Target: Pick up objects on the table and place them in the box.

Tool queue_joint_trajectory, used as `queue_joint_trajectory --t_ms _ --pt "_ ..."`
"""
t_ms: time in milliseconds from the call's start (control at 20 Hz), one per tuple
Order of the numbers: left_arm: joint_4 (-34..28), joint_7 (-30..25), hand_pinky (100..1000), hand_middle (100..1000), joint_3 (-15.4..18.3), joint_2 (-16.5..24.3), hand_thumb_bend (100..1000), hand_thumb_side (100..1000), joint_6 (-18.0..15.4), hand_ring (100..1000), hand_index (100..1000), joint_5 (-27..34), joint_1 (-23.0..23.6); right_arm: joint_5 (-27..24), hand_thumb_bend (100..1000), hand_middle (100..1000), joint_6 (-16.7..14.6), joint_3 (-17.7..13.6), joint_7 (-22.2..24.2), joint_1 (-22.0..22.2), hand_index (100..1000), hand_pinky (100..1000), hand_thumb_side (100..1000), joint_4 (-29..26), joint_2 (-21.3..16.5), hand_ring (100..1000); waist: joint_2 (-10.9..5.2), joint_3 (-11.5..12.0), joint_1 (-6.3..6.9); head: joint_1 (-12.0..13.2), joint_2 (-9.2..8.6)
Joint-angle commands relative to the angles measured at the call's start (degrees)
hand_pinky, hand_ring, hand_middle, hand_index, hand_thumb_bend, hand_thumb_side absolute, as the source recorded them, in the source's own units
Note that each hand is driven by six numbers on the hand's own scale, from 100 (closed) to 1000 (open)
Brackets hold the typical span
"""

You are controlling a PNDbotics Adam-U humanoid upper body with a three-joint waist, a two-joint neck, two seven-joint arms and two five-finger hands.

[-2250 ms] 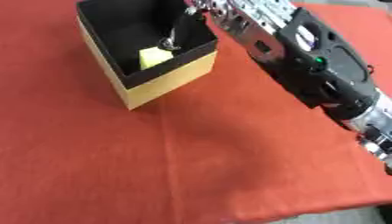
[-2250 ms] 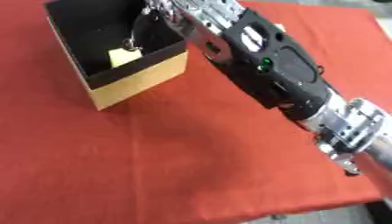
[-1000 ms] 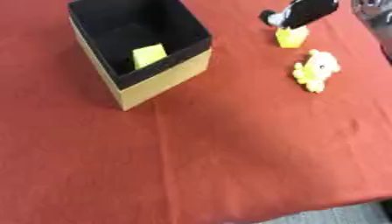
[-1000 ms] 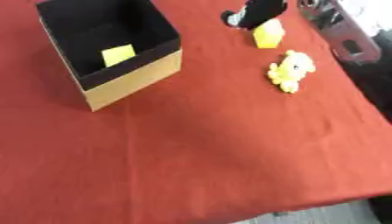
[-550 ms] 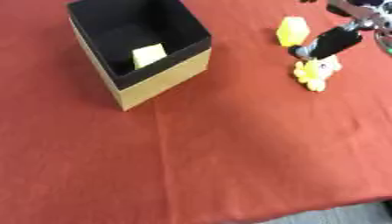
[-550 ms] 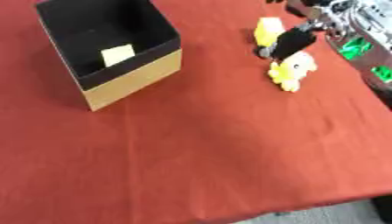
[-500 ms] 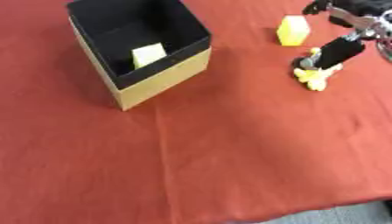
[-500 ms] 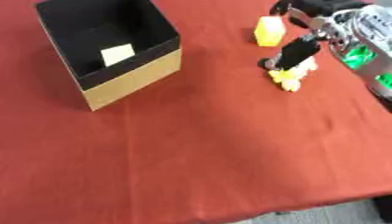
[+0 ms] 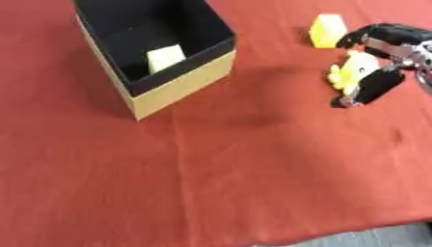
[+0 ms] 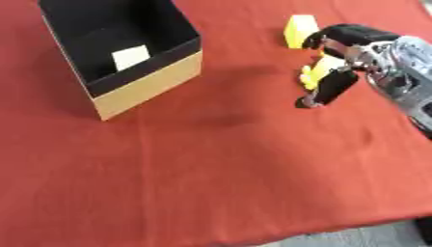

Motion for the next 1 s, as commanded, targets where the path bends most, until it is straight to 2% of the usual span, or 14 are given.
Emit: queue_joint_trajectory --t_ms 50,450,750,1000 --pt "-1.1 0.0 483 684 0.4 1.1 100 570 -0.1 587 591 -0.3 -0.9 -0.8 586 855 10.5 -1.2 6.7 -0.1 940 912 171 -0.9 -1.7 936 -0.79 -0.1 0.3 0.2 -0.68" --pt "-1.1 -0.3 481 685 0.3 1.1 100 569 -0.1 587 590 -0.5 -0.9 0.2 556 853 14.4 -2.8 4.4 -0.5 943 912 159 -0.9 -1.6 932 -0.24 -0.4 0.74 0.4 -0.97" --pt "-1.1 -0.5 479 684 0.4 1.3 100 568 -0.2 586 589 -0.6 -1.0 2.1 544 858 14.8 -4.9 5.9 0.3 944 917 152 -0.8 -1.6 941 0.16 -0.7 1.01 1.0 -1.31" --pt "-1.1 -0.5 478 684 0.4 1.3 100 568 -0.3 586 588 -0.7 -1.0 3.0 549 860 14.8 -6.1 7.2 -0.3 946 922 155 1.4 -1.6 947 0.51 -0.8 1.3 1.3 -1.67"
